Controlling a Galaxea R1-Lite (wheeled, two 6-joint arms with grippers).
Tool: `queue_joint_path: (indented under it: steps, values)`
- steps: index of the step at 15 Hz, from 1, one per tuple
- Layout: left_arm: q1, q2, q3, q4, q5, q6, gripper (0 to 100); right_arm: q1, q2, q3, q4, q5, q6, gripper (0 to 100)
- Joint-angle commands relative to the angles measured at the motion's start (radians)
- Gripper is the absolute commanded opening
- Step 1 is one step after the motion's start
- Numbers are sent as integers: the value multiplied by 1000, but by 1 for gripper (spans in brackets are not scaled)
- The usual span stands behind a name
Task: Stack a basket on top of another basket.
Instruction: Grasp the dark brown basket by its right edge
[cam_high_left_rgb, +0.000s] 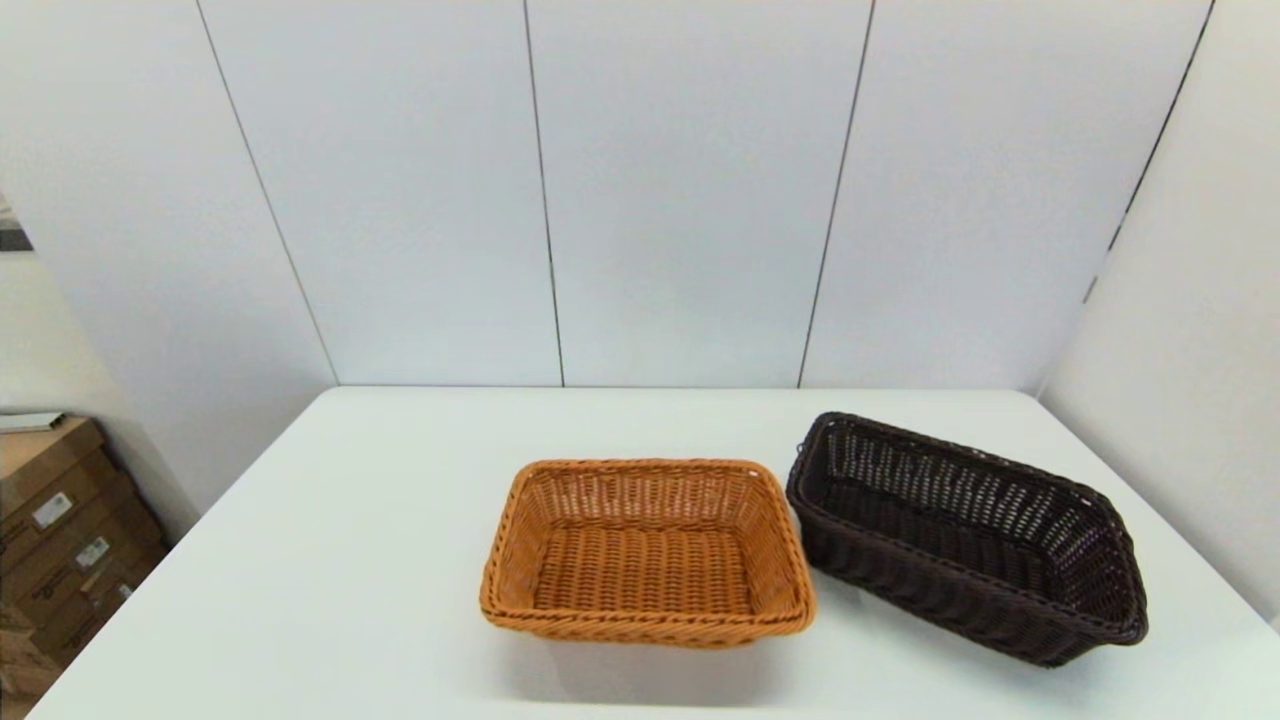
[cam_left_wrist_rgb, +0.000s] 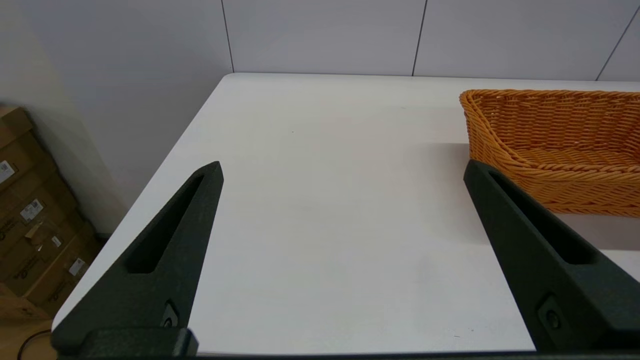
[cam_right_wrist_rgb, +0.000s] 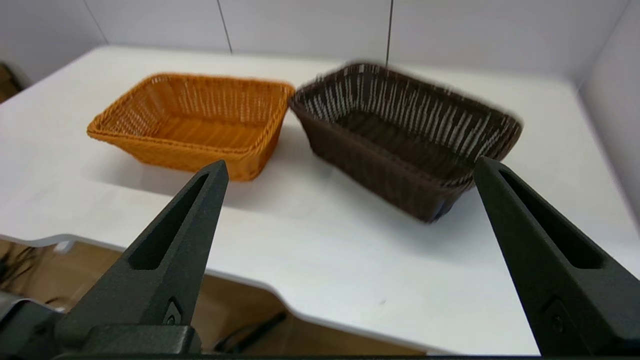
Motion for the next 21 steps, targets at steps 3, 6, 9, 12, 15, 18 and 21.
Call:
queue_joint_path:
  steps: [3,6,9,12,15,18,21]
  values:
    - [0,0,0,-1,1,-1,100,-12,403,-69,-24,-5,101,100]
    - [0,0,0,-1,1,-1,100,-26,578,-94,-79,-24,159,100]
    - [0,0,0,-1,1,-1,100,-77,828,-165,-125,-103,181,100]
    - [0,0,0,1,1,-1,100,-107,1075,-241,-165,-210,242,100]
    - [0,0,0,1,1,-1,100,-130,1233,-270,-192,-262,279,100]
    - [0,0,0,-1,1,-1,100,-170,1342,-281,-206,-291,311,100]
    - [0,0,0,-1,1,-1,100,-199,1433,-287,-220,-298,311,100]
